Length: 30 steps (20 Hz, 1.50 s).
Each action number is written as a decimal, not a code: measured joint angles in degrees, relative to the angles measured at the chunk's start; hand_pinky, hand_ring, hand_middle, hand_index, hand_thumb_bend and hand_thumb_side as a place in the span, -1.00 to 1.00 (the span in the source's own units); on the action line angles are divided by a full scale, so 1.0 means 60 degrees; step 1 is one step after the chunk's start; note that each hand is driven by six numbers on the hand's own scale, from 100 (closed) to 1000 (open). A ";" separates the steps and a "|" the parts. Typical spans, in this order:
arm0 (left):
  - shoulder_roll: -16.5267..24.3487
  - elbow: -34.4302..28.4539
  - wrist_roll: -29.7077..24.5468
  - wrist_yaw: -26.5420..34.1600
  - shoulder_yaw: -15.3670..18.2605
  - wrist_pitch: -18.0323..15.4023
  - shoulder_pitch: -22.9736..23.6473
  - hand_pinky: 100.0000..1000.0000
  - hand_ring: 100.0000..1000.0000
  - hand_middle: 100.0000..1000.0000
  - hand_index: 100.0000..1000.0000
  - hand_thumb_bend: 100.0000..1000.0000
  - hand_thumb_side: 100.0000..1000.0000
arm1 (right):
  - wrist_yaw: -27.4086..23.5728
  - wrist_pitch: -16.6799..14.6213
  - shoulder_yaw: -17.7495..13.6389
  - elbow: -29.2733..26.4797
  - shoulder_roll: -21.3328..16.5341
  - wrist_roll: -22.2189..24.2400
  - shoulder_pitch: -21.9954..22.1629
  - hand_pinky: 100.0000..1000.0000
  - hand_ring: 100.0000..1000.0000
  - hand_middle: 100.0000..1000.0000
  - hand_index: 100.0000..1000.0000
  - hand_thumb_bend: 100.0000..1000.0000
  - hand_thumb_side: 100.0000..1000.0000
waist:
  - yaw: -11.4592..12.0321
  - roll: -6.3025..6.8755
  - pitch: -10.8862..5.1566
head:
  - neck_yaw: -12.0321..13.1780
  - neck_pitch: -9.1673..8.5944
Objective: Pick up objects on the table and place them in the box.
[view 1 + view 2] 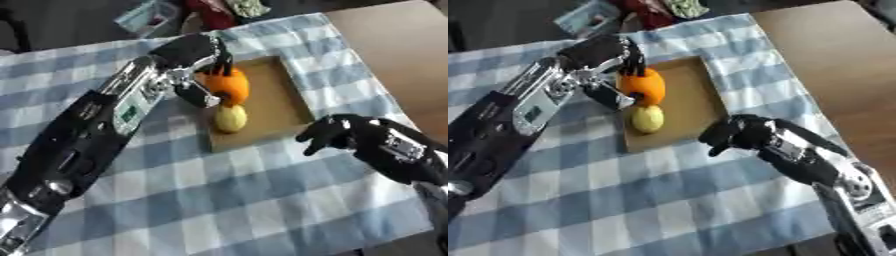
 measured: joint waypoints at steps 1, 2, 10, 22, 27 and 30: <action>0.0000 0.0000 0.0056 -0.0022 0.0033 0.0012 0.0000 0.14 -0.06 -0.06 0.42 0.01 -0.98 | 0.0000 0.0000 0.0000 0.0000 0.0000 0.0000 0.0000 0.42 0.66 0.46 0.44 -1.00 1.00 | 0.0001 0.0000 0.0001 | 0.0000 -0.0001; 0.0001 -0.0009 0.0112 -0.0029 0.0072 0.0030 0.0000 0.15 -0.04 -0.03 0.45 0.04 -0.96 | 0.0000 0.0000 0.0000 0.0000 0.0000 0.0000 0.0000 0.42 0.66 0.46 0.44 -1.00 1.00 | 0.0002 0.0000 0.0002 | 0.0000 -0.0001; 0.0614 -0.1263 0.0634 0.0873 0.0493 0.0446 0.0162 0.16 -0.05 -0.04 0.42 0.14 -0.90 | 0.0000 -0.0049 -0.0088 0.0000 0.0000 -0.0059 0.0001 0.42 0.66 0.46 0.44 -1.00 1.00 | 0.0206 -0.0042 0.0008 | -0.0077 -0.0004; 0.2529 -0.5961 0.2131 0.5371 0.2387 0.2293 0.3653 0.12 -0.13 -0.12 0.35 0.17 -0.87 | -0.0044 -0.0438 -0.0906 -0.0006 -0.0306 -0.0939 0.0062 0.42 0.65 0.46 0.44 -1.00 0.99 | 0.1238 -0.0389 -0.0037 | -0.0410 0.0055; 0.2228 -0.6916 0.2864 0.6321 0.3139 0.2462 0.5072 0.13 -0.12 -0.10 0.36 0.22 -0.72 | -0.0094 -0.0538 -0.1285 -0.0011 -0.0371 -0.1388 0.0182 0.42 0.65 0.47 0.45 -1.00 0.94 | 0.1651 -0.0525 -0.0116 | -0.0422 0.0207; 0.1812 -0.7027 0.3200 0.6728 0.3418 0.2335 0.5630 0.14 -0.11 -0.09 0.36 0.24 -0.64 | -0.0123 -0.0562 -0.1506 -0.0023 -0.0414 -0.1682 0.0267 0.42 0.66 0.47 0.46 -1.00 0.90 | 0.1830 -0.0536 -0.0187 | -0.0395 0.0358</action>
